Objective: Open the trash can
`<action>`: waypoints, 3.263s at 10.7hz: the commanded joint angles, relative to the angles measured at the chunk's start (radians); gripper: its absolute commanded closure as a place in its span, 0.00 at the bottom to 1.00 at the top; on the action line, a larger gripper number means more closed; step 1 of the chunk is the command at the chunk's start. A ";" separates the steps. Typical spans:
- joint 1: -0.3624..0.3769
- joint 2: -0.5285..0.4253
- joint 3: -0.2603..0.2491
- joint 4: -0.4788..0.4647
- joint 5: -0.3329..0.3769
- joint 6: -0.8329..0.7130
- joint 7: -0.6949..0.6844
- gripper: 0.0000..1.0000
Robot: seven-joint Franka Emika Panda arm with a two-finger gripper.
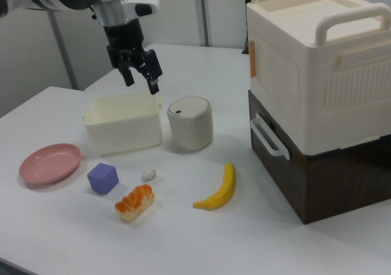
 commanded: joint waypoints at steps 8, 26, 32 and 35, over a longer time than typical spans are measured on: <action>0.008 -0.007 -0.006 -0.010 -0.010 -0.032 -0.091 0.85; 0.137 0.432 0.000 0.003 -0.226 0.776 0.279 1.00; 0.139 0.464 0.000 0.003 -0.237 0.853 0.293 1.00; 0.162 0.497 0.000 0.003 -0.252 0.912 0.293 1.00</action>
